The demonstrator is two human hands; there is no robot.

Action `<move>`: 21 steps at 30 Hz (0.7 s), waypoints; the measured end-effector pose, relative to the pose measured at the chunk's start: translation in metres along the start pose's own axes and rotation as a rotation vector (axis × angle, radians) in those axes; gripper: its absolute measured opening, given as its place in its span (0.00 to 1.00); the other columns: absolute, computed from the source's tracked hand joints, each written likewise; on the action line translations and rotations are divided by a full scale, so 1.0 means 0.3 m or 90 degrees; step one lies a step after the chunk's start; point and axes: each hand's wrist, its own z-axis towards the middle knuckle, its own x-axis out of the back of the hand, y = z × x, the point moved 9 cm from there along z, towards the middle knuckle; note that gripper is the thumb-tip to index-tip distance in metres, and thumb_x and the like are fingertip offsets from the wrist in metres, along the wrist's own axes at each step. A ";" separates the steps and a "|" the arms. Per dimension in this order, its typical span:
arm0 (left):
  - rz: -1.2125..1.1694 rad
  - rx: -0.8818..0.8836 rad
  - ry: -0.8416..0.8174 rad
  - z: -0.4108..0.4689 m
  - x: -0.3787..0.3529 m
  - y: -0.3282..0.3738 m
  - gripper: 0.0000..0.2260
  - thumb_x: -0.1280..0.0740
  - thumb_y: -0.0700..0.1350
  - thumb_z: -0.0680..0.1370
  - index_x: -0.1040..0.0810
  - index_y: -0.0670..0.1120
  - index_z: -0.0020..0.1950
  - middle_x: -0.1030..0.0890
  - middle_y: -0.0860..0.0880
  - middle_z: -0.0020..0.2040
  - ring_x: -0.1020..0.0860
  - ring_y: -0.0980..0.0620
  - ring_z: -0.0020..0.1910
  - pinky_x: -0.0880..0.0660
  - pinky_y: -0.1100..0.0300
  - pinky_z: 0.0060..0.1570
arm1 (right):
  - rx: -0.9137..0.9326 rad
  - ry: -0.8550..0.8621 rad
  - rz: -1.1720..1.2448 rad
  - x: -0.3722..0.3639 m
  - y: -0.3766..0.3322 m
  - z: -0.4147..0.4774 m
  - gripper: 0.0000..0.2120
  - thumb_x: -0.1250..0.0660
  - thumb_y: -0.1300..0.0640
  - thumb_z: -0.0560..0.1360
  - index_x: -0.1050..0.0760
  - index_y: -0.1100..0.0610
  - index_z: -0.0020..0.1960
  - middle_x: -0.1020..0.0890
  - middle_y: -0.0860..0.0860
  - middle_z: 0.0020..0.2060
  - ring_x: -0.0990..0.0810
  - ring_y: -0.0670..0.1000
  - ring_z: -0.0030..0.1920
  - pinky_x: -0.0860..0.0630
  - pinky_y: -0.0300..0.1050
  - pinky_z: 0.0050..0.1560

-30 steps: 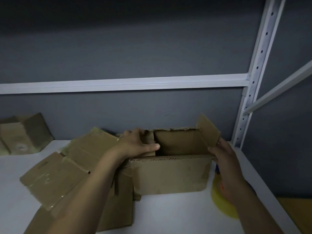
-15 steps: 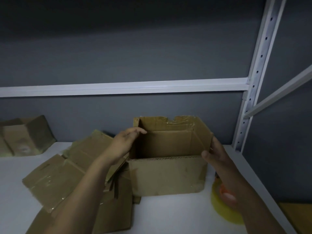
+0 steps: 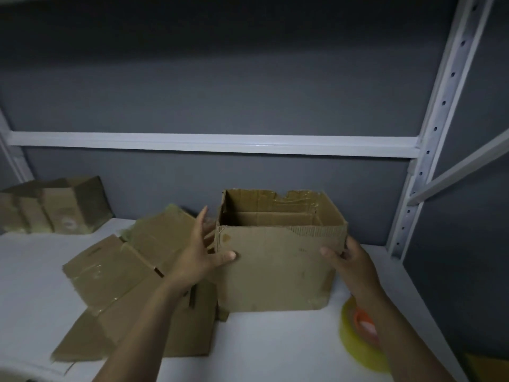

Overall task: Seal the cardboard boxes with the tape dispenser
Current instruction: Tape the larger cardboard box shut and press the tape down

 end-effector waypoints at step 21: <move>0.003 -0.149 0.283 -0.274 0.384 0.262 0.27 0.29 0.47 0.75 0.32 0.52 0.73 0.23 0.57 0.60 0.25 0.58 0.55 0.26 0.63 0.51 | 0.188 0.190 0.105 -0.242 -0.590 -0.287 0.13 0.32 0.56 0.75 0.25 0.45 0.58 0.18 0.40 0.50 0.20 0.41 0.51 0.23 0.39 0.48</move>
